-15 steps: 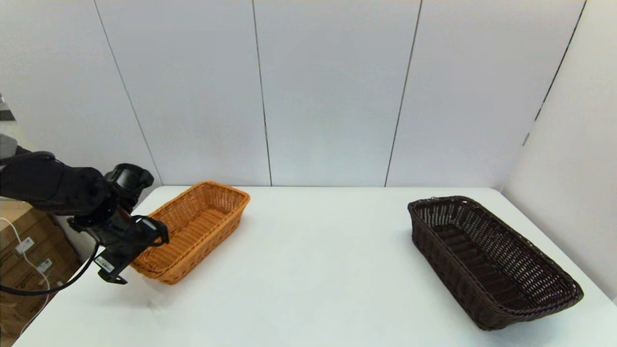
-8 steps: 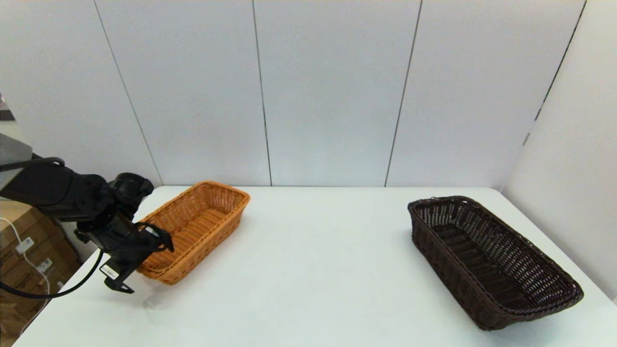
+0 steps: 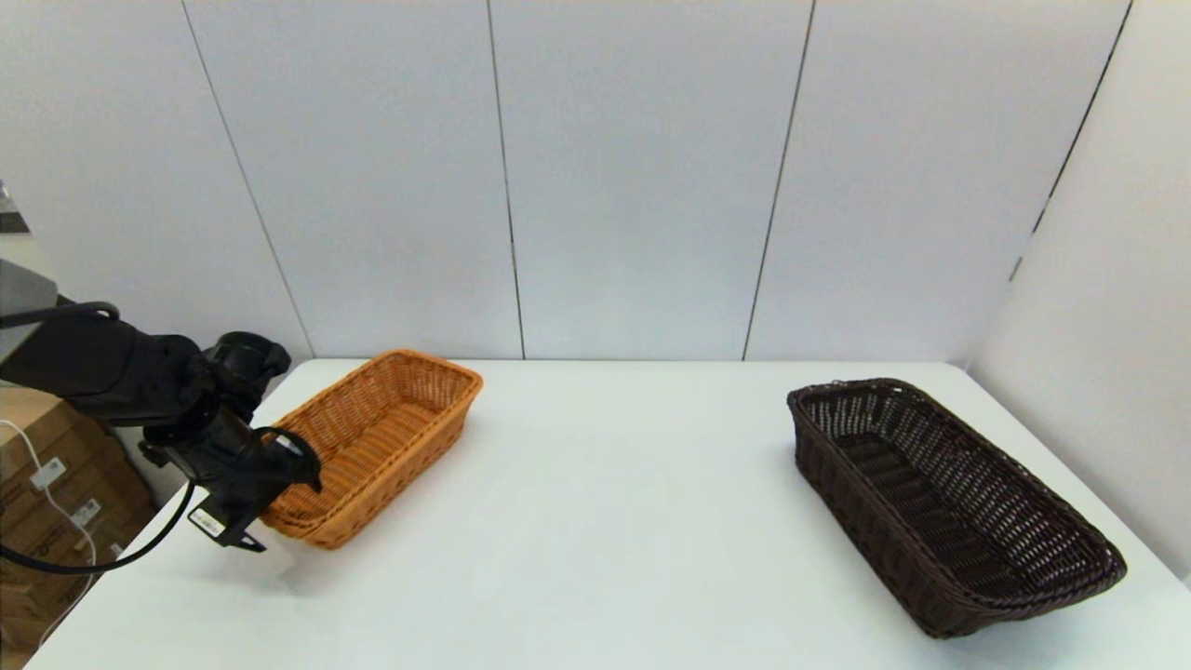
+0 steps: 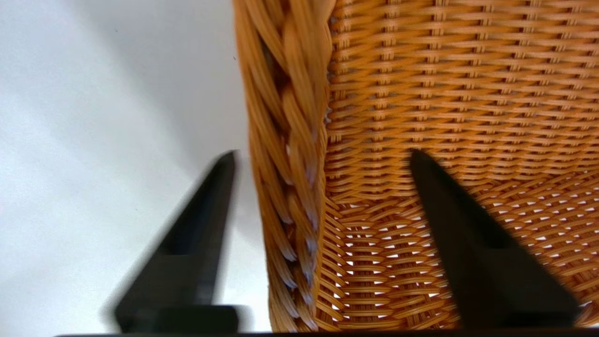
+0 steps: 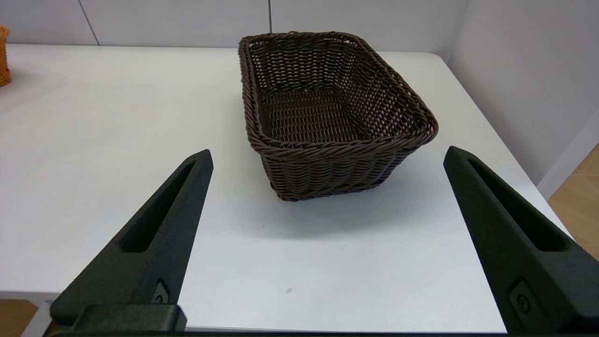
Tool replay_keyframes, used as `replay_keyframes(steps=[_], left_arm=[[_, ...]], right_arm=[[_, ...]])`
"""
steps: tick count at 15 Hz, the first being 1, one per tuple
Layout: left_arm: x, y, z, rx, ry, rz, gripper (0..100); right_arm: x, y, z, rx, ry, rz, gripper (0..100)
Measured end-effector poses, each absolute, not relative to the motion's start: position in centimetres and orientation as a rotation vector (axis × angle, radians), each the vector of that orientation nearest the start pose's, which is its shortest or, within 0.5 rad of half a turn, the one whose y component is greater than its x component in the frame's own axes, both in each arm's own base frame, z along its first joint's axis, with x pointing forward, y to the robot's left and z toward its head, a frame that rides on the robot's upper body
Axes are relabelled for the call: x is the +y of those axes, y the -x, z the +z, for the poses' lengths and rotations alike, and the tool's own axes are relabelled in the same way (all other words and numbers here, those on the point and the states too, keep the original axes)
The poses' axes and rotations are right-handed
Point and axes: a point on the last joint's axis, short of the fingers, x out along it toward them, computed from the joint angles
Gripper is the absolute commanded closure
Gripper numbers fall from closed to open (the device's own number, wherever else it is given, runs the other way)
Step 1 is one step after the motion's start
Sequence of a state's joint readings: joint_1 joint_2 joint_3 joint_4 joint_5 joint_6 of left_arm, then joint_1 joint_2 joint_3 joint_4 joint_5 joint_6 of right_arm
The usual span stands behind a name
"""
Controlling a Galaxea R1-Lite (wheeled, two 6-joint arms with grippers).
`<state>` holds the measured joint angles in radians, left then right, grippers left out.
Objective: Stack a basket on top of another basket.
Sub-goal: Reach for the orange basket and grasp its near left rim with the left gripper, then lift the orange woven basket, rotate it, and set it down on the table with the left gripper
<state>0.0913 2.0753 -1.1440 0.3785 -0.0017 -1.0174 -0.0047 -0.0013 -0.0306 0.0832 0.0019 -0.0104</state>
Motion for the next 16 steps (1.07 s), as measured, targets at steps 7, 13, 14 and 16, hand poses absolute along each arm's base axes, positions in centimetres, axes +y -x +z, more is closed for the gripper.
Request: replay_keyframes(steps=[7,13,14,16], left_arm=[[3.0,-33.6,7.0,1.155,0.933,0.716,100],[2.5,-32.4,10.2,1.181,1.034,0.474,100],[2.4,-32.1,10.9,1.173,1.047,0.441,100],[2.3,-31.6,11.9,1.147,1.048,0.418,100]], right_arm=[[0.0,2.5,7.5,0.051,0.01,-0.003,0],[0.0,2.5,7.5,0.051,0.01,-0.003,0],[0.0,2.5,7.5,0.051,0.01,-0.003,0],[0.0,2.5,7.5,0.051,0.01,-0.003,0]])
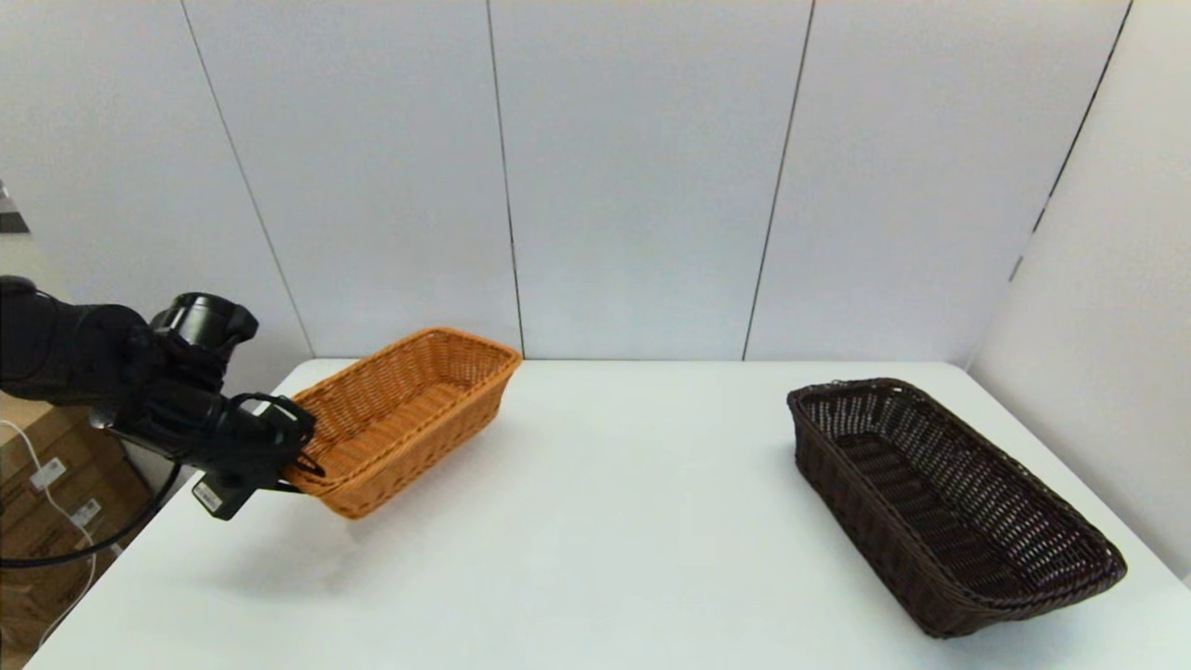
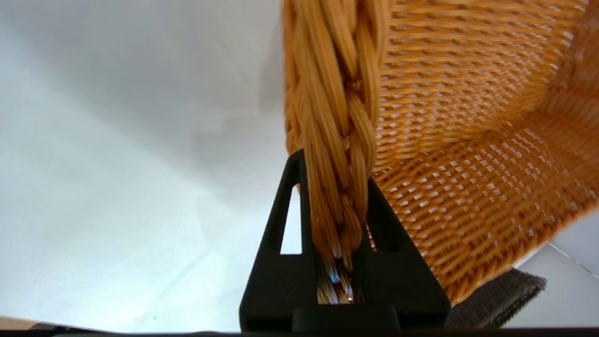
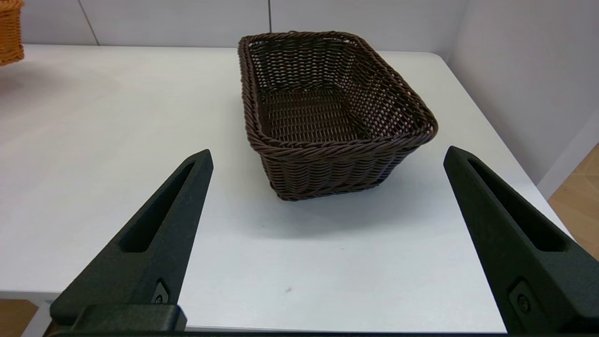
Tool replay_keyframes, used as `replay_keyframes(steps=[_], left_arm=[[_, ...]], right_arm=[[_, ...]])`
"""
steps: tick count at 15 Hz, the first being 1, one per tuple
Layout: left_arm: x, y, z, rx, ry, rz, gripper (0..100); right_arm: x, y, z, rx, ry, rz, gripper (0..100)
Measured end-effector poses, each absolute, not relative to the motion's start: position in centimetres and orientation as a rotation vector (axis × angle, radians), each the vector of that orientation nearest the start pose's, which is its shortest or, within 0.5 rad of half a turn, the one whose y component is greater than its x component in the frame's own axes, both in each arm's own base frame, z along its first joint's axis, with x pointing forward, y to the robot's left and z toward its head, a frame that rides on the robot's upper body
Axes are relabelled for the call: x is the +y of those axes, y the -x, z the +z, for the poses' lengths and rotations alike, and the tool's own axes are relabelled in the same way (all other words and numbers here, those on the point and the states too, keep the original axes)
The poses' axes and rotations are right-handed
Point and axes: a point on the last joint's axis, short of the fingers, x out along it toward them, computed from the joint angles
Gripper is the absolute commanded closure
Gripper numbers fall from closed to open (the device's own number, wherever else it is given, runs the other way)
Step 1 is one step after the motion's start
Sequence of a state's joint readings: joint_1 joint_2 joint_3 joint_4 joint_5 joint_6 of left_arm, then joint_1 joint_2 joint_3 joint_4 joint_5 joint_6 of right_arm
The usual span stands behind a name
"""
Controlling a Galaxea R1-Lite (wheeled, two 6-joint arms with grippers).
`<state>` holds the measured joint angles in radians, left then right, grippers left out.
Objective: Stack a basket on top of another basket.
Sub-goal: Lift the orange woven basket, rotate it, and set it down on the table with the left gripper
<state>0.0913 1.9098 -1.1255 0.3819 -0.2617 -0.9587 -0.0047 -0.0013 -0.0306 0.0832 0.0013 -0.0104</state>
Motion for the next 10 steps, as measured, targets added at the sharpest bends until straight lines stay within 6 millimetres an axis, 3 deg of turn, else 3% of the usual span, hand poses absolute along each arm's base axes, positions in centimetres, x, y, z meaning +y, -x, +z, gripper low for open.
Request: replay_keyframes(steps=[4,10], left_arm=[[0.8,-30.1,13.9,1.177,0.954,0.27,100],[-3.2,-28.5,14.4,1.254,0.685,0.03,100]], right_arm=[[0.0,2.5,7.5,0.051,0.01,-0.003,0],[0.0,2.5,7.5,0.051,0.01,-0.003,0]])
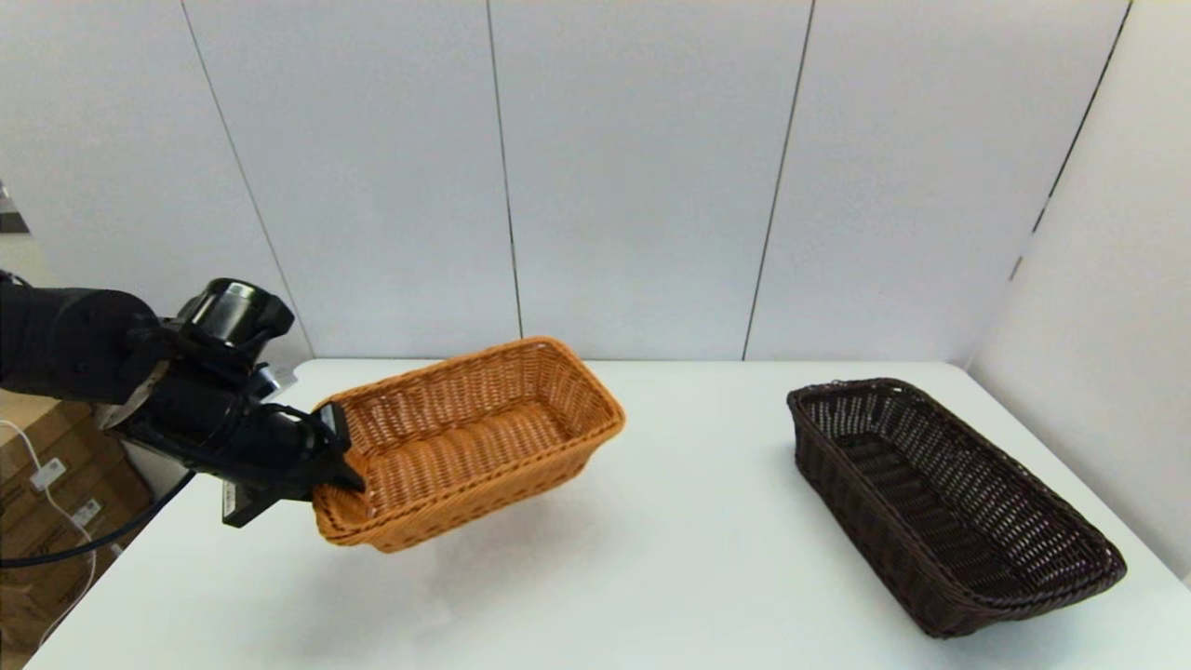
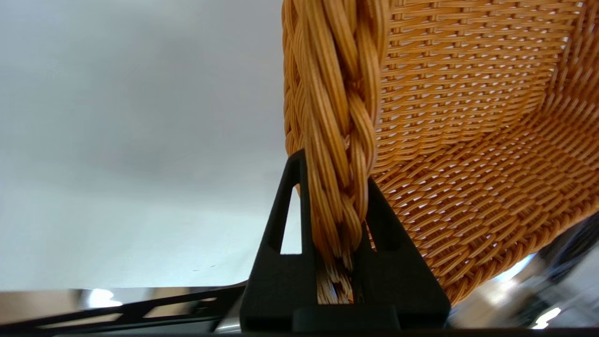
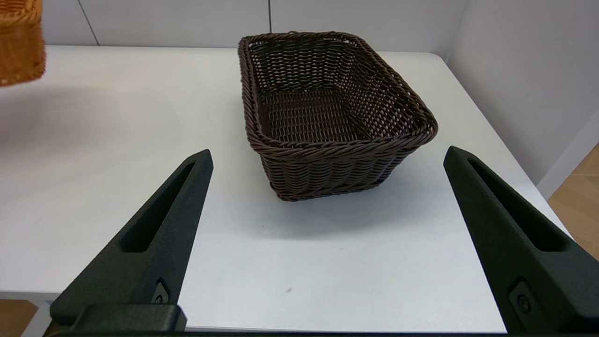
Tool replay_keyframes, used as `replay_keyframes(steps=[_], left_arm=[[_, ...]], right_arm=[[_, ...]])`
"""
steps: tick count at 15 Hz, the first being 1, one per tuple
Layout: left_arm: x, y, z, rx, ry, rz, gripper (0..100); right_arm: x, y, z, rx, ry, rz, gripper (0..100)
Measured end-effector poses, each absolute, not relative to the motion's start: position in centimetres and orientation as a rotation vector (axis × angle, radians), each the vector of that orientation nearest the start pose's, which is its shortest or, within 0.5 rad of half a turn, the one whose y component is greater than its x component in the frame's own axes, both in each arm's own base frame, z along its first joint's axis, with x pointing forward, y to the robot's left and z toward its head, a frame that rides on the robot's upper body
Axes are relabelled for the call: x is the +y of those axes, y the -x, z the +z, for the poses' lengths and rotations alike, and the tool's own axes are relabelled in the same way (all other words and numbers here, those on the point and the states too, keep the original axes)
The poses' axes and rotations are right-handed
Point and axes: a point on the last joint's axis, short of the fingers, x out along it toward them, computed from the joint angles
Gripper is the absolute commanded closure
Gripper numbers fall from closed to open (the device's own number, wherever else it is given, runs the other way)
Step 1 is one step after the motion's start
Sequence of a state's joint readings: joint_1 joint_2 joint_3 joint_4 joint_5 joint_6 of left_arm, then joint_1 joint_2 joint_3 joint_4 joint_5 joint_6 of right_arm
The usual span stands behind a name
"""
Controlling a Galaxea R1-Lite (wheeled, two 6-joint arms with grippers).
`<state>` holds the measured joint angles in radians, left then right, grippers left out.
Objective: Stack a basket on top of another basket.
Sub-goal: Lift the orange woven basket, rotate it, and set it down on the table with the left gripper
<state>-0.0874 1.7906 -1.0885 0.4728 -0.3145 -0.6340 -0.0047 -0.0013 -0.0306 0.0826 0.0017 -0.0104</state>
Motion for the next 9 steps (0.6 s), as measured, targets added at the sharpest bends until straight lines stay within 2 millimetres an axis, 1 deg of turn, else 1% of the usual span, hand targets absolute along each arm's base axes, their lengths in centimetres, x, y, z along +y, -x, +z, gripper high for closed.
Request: replay_keyframes(steps=[9], left_arm=[[-8.6,-26.7,15.1,1.261,0.387,-0.273,100]], right_arm=[[0.0,2.5,7.5,0.051,0.009,-0.002,0]])
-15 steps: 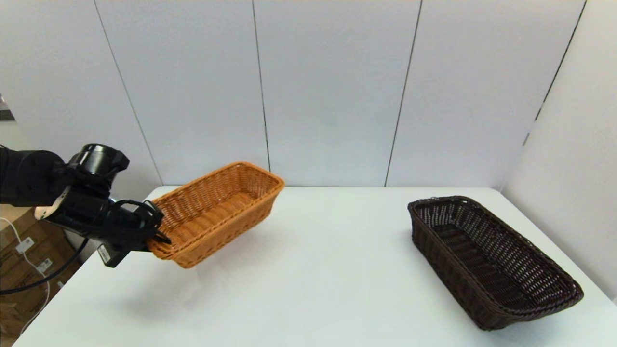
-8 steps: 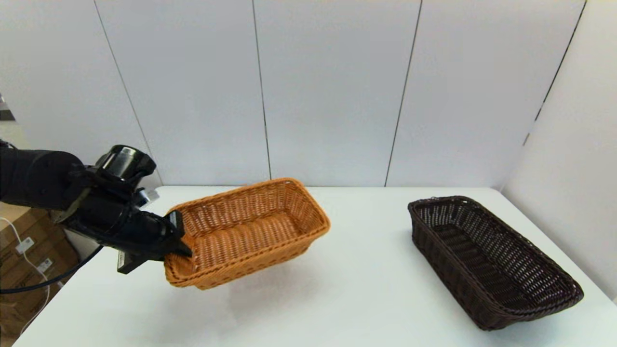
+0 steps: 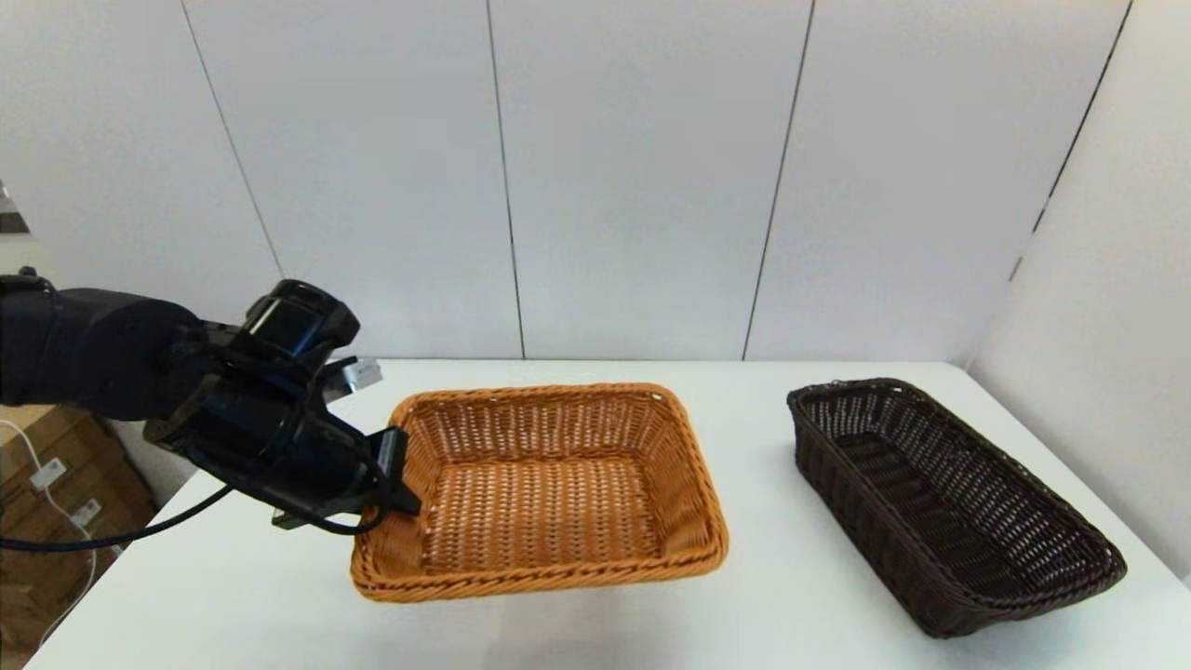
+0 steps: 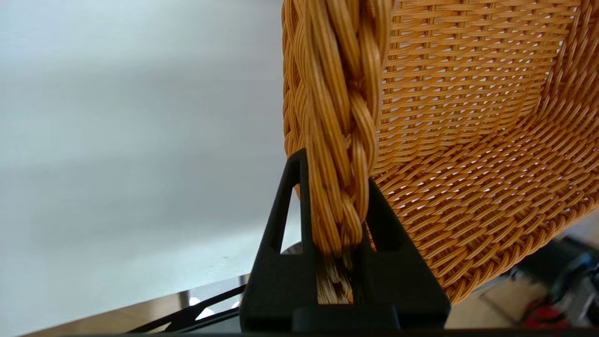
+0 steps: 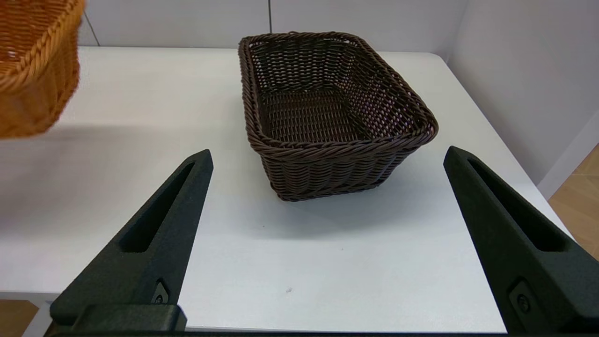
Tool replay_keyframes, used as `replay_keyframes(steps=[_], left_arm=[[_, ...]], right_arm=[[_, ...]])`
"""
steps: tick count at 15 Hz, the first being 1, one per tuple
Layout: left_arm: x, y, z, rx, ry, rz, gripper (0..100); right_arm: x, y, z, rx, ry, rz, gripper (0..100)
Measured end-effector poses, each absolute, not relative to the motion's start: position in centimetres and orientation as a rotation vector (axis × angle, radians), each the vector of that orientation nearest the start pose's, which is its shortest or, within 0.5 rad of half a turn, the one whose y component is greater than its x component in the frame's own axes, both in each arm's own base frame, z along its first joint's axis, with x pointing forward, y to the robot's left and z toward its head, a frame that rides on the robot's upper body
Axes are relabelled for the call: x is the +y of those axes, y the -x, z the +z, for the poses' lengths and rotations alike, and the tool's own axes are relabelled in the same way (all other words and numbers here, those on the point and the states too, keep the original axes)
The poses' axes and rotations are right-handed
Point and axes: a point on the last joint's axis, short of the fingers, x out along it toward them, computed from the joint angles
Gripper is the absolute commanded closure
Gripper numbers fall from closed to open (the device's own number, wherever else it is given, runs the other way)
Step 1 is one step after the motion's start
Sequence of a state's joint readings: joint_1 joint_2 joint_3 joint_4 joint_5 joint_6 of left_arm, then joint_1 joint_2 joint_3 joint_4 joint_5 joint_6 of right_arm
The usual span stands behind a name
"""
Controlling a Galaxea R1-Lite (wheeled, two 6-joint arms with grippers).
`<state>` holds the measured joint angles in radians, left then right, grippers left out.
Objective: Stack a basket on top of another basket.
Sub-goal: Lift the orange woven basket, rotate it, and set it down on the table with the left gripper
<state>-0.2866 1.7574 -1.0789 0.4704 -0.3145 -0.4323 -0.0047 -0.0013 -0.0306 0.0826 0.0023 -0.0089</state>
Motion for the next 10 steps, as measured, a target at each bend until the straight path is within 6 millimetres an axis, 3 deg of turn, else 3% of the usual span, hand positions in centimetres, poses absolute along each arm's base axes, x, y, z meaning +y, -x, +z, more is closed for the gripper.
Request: replay_keyframes(steps=[6,10], left_arm=[[-10.8,-26.9,14.3,1.283,0.289,-0.362,100],[-11.3,-27.5,13.2,1.317,0.281,-0.356,100]], right_arm=[[0.0,2.5,7.5,0.051,0.009,-0.002,0],[0.0,2.5,7.5,0.051,0.008,-0.002,0]])
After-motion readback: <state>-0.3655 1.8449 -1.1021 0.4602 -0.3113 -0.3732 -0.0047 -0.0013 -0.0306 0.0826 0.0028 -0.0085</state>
